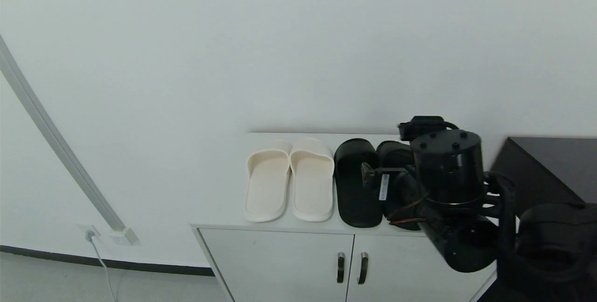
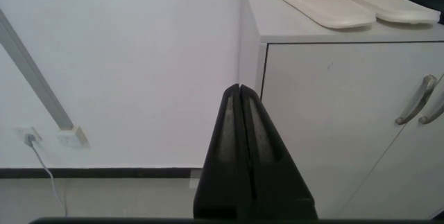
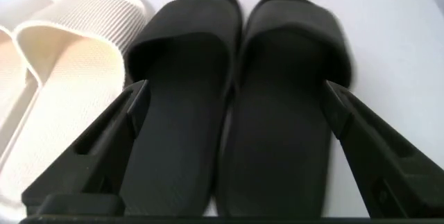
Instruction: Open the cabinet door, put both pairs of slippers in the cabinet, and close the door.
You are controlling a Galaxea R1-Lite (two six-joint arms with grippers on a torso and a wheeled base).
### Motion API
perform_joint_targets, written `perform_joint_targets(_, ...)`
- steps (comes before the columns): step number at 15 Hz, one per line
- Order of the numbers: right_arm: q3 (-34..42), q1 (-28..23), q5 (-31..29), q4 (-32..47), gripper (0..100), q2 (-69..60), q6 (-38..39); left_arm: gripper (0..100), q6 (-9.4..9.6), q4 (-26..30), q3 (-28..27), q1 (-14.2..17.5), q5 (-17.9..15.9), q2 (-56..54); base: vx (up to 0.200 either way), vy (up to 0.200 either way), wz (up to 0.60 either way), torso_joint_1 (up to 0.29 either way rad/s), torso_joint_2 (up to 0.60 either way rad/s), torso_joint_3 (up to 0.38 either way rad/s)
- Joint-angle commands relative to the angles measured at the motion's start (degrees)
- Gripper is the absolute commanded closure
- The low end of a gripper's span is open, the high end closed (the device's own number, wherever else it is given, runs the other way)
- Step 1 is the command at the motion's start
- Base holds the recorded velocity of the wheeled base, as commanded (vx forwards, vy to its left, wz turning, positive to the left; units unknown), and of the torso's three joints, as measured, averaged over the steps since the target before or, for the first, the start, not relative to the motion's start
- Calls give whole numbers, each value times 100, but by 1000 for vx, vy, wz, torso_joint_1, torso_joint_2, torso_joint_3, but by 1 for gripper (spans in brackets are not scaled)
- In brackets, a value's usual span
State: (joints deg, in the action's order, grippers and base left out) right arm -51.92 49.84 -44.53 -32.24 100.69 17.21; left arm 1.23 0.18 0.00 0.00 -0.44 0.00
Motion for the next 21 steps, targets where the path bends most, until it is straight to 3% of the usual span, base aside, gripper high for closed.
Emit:
perform_joint_targets(1, -231, 9, -108, -63, 0, 600, -60, 100, 0, -1, 0, 0, 0, 0, 0, 0, 0, 0, 0, 0)
perform_joint_targets(19, -1523, -984, 129, -71, 0, 1849, -113, 100, -35, -9, 0, 0, 0, 0, 0, 0, 0, 0, 0, 0)
perform_joint_targets(20, -1532, -984, 138, -71, 100, 1857, -113, 100, -35, -9, 0, 0, 0, 0, 0, 0, 0, 0, 0, 0)
perform_joint_targets(21, -1549, -984, 138, -71, 100, 1875, -113, 100, -35, -9, 0, 0, 0, 0, 0, 0, 0, 0, 0, 0)
